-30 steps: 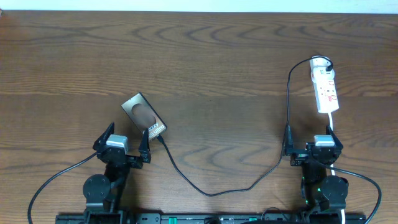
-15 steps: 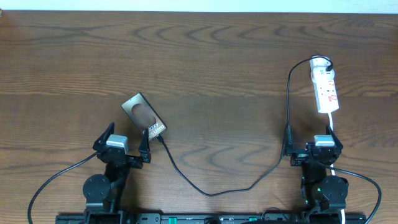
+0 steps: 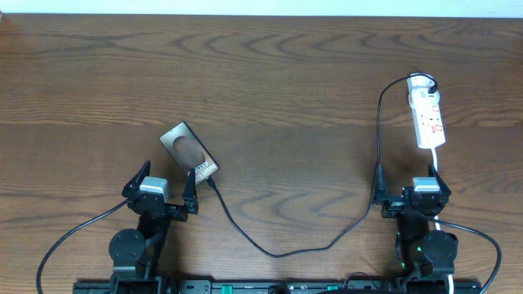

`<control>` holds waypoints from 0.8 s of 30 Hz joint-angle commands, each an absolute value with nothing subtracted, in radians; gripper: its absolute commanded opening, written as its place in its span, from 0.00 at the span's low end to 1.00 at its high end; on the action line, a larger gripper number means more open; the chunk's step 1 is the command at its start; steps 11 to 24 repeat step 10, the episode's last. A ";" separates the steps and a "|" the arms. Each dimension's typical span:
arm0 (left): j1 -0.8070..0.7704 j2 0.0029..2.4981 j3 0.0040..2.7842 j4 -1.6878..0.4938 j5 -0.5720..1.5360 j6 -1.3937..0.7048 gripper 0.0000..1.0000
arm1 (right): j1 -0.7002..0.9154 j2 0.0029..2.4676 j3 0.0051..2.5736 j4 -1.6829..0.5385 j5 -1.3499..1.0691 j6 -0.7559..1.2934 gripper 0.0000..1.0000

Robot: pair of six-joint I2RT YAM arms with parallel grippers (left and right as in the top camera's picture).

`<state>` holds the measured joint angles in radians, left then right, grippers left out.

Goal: Plug charger to phone and switch on socket

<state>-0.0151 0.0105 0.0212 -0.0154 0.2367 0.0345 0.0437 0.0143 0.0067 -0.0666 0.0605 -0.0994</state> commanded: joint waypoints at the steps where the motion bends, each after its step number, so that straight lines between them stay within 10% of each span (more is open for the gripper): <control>1: -0.017 0.004 0.004 -0.051 0.245 0.048 0.93 | 0.051 0.006 0.006 -0.070 0.069 -0.113 0.99; 24: -0.017 0.004 0.004 -0.051 0.245 0.048 0.93 | 0.051 0.006 0.006 -0.070 0.069 -0.113 0.99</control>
